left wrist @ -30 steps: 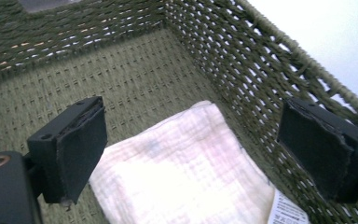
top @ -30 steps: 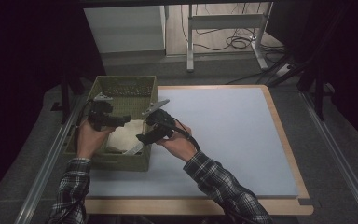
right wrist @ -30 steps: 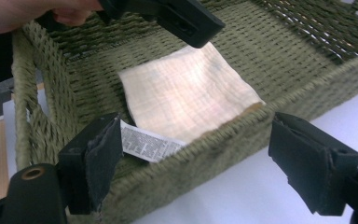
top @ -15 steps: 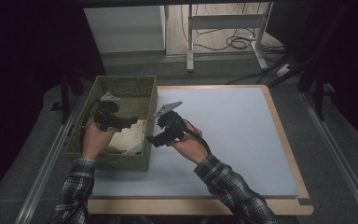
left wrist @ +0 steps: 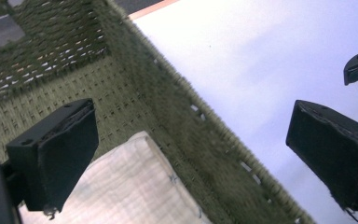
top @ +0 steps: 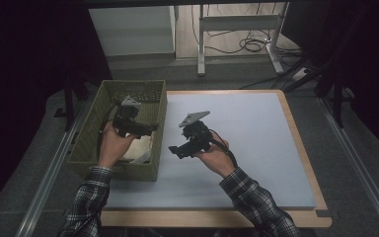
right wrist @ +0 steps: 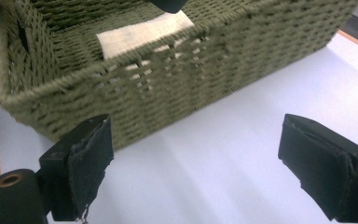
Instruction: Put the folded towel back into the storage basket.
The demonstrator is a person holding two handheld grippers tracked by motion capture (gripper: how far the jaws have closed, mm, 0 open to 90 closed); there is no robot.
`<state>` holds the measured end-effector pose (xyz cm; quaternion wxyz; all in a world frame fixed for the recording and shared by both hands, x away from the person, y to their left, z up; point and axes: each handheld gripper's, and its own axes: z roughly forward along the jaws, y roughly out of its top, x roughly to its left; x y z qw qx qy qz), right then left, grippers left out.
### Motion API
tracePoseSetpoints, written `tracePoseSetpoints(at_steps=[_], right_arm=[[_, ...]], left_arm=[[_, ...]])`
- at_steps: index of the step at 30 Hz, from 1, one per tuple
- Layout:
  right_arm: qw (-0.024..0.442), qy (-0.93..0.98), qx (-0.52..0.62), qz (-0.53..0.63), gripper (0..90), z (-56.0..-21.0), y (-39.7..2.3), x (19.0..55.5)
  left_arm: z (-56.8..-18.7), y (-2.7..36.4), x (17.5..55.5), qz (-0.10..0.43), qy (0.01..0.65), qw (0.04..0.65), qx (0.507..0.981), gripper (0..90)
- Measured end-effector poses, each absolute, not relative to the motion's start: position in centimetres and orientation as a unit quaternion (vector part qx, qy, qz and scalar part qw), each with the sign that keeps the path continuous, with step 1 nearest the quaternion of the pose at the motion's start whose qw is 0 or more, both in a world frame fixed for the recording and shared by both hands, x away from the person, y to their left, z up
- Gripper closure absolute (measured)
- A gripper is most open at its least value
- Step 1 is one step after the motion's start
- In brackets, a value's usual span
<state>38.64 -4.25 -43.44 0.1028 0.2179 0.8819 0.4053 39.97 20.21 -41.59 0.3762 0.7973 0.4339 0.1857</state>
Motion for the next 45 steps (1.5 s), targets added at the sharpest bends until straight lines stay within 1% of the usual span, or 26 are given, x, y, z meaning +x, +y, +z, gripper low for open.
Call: tracePoseSetpoints(at_steps=[7, 15, 29, 31, 39, 45], right_arm=[[0.117, 0.879, 0.228, 0.403, 7.5, -43.6, -6.8, 38.5], [0.128, 0.875, 0.240, 0.401, 6.5, -43.9, -9.3, 38.3], [0.147, 0.866, 0.271, 0.394, 6.4, -44.2, -14.9, 37.9], [0.149, 0.864, 0.277, 0.393, 6.4, -44.3, -15.9, 37.8], [0.154, 0.861, 0.292, 0.387, 6.4, -44.6, -18.5, 37.2], [0.156, 0.858, 0.306, 0.381, 6.4, -45.3, -20.6, 36.5]], left_arm=[[-41.2, 17.8, 39.9, 0.187, 0.419, 0.371, 0.808, 2.1], [-41.3, 15.5, 39.8, 0.186, 0.404, 0.368, 0.816, 1.1], [-41.1, 10.5, 38.7, 0.181, 0.373, 0.389, 0.823, 0.4], [-41.3, 9.3, 38.4, 0.179, 0.365, 0.391, 0.826, 0.4], [-41.8, 6.7, 37.6, 0.173, 0.351, 0.403, 0.827, 0.1], [-43.1, 4.8, 36.7, 0.163, 0.344, 0.414, 0.827, 0.0]])
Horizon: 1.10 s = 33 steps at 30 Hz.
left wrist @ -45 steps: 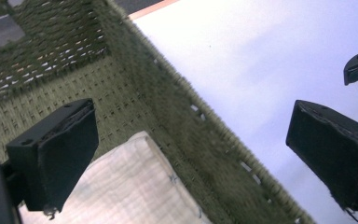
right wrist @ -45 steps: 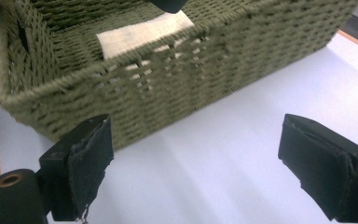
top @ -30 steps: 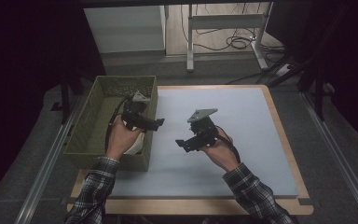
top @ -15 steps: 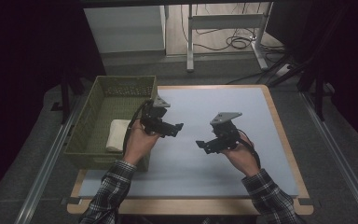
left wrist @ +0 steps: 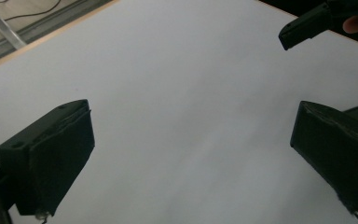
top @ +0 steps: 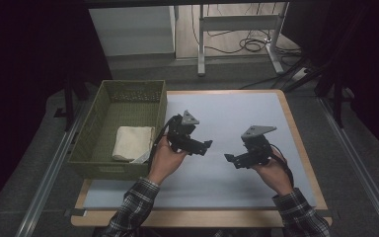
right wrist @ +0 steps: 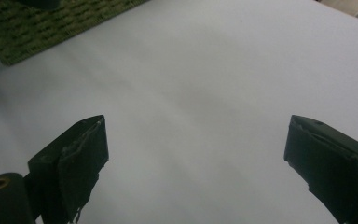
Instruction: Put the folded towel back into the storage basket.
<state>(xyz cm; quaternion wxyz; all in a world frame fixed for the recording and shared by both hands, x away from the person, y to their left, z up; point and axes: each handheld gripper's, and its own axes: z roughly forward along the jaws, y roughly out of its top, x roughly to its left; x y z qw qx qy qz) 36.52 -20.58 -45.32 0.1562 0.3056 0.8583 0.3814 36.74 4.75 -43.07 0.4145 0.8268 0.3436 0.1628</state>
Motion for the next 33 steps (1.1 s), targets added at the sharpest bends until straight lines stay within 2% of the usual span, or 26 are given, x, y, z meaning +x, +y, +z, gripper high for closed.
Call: tracePoseSetpoints(at_steps=[11, 28, 33], right_arm=[[0.160, 0.853, 0.333, 0.368, 6.4, -47.9, -23.8, 35.5], [0.167, 0.854, 0.353, 0.344, 6.4, -51.7, -25.8, 34.6], [0.167, 0.853, 0.358, 0.342, 5.8, -53.0, -26.0, 34.4]], left_arm=[[-47.5, 2.6, 35.0, 0.151, 0.336, 0.405, 0.837, 0.0], [-53.0, 3.7, 33.9, 0.157, 0.353, 0.363, 0.848, 0.0], [-54.3, 4.0, 34.2, 0.137, 0.366, 0.350, 0.852, 0.0]])
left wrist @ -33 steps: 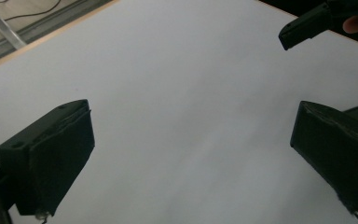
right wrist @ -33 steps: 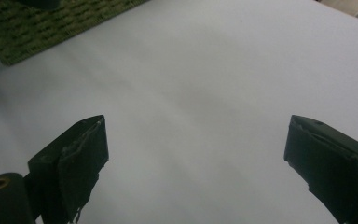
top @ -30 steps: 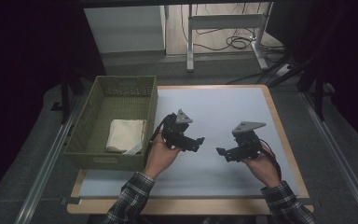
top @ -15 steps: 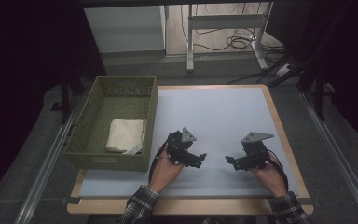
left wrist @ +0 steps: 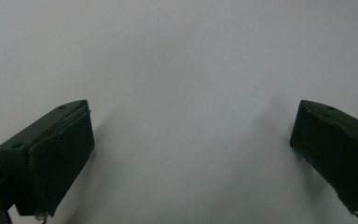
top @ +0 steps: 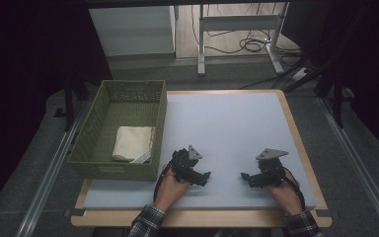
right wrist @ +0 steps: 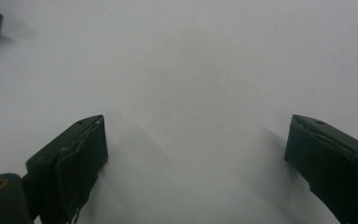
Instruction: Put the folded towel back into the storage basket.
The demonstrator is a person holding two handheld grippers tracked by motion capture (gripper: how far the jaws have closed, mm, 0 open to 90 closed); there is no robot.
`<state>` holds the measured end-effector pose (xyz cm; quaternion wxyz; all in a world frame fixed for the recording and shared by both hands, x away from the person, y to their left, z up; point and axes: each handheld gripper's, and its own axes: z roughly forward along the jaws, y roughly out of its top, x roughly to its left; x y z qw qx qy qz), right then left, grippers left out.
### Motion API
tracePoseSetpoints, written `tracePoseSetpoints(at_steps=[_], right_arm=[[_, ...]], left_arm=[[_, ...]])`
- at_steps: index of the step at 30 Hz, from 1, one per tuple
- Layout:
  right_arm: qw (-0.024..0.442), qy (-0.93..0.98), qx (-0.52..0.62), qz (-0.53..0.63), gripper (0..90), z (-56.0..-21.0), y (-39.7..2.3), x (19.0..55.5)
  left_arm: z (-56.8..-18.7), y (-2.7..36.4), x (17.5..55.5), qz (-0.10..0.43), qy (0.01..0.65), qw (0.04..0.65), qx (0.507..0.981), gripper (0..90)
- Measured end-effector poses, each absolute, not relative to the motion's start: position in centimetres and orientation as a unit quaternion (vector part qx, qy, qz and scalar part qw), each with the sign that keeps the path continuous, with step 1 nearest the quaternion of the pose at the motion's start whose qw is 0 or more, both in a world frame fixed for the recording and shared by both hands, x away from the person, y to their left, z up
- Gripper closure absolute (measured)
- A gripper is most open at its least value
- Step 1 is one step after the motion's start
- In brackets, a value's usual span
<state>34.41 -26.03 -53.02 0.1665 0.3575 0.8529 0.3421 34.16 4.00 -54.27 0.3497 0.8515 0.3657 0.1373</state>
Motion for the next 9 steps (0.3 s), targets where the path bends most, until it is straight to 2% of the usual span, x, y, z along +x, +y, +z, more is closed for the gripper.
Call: tracePoseSetpoints(at_steps=[9], right_arm=[[0.169, 0.852, 0.357, 0.342, 5.6, -53.13, -26.01, 34.30]], left_arm=[[-54.41, 4.02, 34.34, 0.126, 0.374, 0.350, 0.850, 0.0]])
